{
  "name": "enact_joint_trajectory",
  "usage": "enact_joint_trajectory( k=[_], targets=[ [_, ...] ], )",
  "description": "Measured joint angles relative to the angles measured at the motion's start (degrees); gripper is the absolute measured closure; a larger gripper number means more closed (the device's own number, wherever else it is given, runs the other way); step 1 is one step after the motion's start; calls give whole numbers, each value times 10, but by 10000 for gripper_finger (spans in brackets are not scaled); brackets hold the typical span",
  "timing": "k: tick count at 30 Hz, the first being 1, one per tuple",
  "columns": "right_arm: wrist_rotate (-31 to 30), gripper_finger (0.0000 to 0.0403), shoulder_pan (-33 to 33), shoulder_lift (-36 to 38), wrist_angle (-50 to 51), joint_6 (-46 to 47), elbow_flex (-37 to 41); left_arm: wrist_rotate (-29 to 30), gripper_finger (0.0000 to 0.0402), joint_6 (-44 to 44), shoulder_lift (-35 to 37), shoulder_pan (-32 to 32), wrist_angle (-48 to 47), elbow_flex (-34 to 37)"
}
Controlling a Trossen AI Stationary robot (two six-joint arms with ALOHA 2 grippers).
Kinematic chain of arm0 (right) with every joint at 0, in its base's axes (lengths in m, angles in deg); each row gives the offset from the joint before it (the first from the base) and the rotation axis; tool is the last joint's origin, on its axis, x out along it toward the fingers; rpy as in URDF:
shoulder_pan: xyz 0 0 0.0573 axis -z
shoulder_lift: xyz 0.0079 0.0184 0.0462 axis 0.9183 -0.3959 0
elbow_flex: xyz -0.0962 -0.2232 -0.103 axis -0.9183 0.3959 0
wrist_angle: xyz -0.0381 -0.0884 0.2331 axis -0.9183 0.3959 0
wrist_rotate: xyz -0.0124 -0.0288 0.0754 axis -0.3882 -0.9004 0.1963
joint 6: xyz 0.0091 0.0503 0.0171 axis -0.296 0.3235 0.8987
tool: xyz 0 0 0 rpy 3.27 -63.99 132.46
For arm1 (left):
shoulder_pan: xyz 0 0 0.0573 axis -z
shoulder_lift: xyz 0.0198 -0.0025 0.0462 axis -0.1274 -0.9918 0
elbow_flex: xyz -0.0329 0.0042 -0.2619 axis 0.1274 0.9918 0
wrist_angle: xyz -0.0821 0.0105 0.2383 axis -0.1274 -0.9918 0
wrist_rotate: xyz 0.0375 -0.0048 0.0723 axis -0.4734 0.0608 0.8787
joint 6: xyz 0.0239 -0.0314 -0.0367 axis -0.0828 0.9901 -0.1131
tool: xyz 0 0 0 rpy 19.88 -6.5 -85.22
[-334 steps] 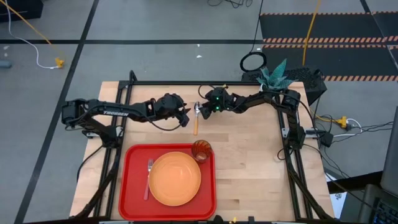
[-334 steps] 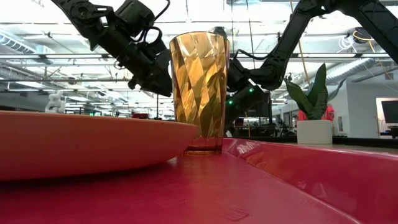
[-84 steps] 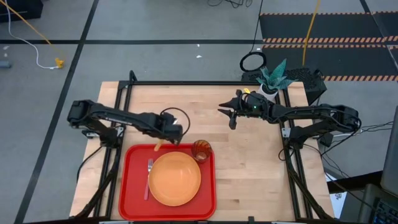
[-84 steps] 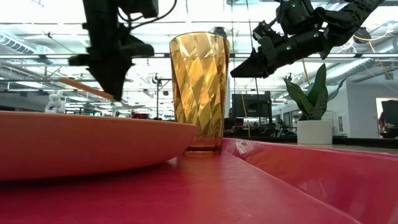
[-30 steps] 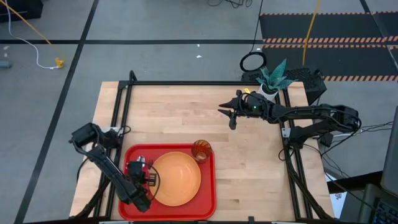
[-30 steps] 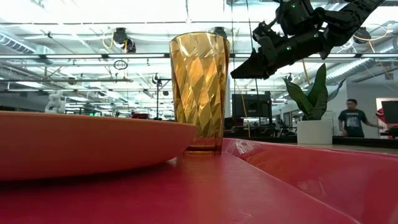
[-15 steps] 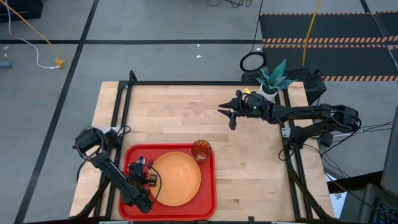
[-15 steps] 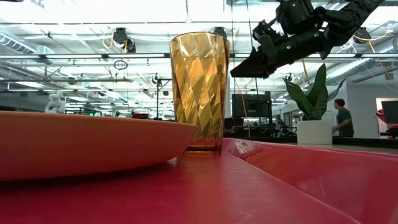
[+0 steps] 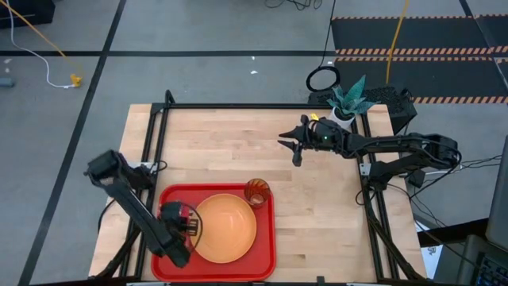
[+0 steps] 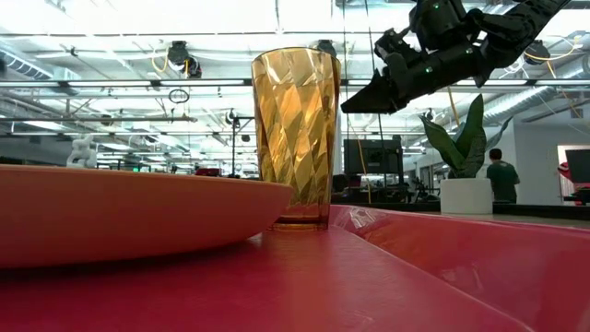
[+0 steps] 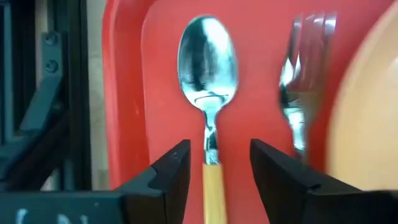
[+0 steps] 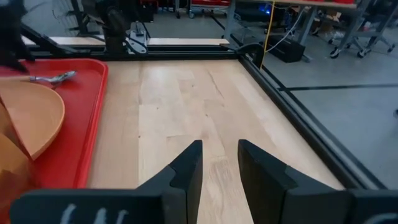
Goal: Pick and place plate/cup/fork/spoon on tray
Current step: Put the orange spoon on the red serving tray to the left of the pink fork, then return to Home Position
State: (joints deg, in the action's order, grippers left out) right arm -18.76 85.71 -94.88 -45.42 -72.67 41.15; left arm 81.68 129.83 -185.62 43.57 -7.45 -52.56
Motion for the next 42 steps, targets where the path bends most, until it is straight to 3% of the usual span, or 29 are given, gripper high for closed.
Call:
enact_joint_trajectory(
  k=[5,11,15,21,23,27,30,37,39,42],
  targets=[
    [-1,310,1,4,1,-33,0,24,225,-25,102,-11,-66,-5],
    [-1,310,1,23,19,-84,0,198,233,-75,211,-31,-159,-5],
    [-1,310,1,45,27,-93,0,298,273,-202,276,-69,-156,-5],
    [-1,331,1,79,45,-92,0,392,369,-417,342,-141,-157,-5],
    [-1,352,1,89,45,-96,0,425,392,-484,356,-167,-157,-5],
    [-2,396,2,108,45,-98,0,494,390,-570,375,-212,-157,-5],
    [-2,395,2,118,52,-98,0,535,386,-605,382,-247,-157,-5],
    [-3,400,2,131,76,-97,0,537,385,-713,384,-319,-154,-5],
    [-3,400,2,131,84,-98,0,562,385,-750,383,-339,-154,-4],
    [-3,402,2,131,82,-98,5,598,385,-731,384,-371,-153,-3]
  ],
)
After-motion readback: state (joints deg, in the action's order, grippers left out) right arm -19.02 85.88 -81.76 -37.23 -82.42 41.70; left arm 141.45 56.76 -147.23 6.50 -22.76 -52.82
